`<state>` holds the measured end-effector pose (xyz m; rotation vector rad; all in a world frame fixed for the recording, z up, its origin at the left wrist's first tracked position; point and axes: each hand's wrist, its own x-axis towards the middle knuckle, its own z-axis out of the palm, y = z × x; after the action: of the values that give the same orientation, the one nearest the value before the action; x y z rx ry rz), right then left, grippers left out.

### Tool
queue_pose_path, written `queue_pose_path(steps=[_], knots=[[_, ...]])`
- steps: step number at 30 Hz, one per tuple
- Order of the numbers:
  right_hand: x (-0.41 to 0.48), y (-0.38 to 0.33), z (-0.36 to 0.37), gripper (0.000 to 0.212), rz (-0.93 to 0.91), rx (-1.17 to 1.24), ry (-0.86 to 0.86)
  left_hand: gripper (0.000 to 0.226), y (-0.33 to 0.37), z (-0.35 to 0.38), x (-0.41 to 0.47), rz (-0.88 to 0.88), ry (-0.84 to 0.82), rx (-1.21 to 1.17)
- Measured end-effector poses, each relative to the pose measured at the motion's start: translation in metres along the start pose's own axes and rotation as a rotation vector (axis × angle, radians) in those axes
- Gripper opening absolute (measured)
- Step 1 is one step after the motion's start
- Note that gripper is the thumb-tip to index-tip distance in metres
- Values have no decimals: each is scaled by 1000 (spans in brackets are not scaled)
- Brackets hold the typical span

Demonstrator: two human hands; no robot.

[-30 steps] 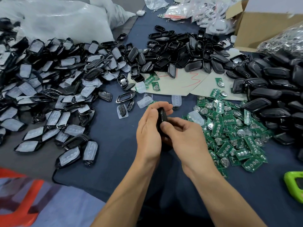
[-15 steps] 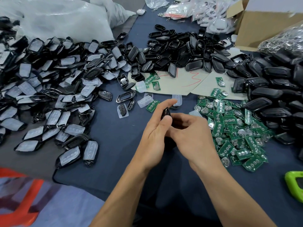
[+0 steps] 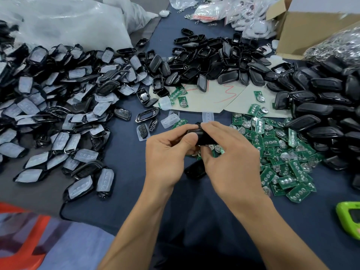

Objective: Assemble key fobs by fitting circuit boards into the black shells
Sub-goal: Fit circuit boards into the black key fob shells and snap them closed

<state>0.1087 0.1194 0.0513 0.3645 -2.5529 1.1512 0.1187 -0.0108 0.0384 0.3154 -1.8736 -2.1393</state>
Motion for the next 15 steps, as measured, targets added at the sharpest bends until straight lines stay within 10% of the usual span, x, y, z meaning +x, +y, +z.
queue_pose_path(steps=[4,15], knots=[[17,1,-16,30,299,445,-187,34,1,-2,-3,23,1,-39],[20,12,-24,26,246,342,-270,33,6,-12,-4,58,-85,189]])
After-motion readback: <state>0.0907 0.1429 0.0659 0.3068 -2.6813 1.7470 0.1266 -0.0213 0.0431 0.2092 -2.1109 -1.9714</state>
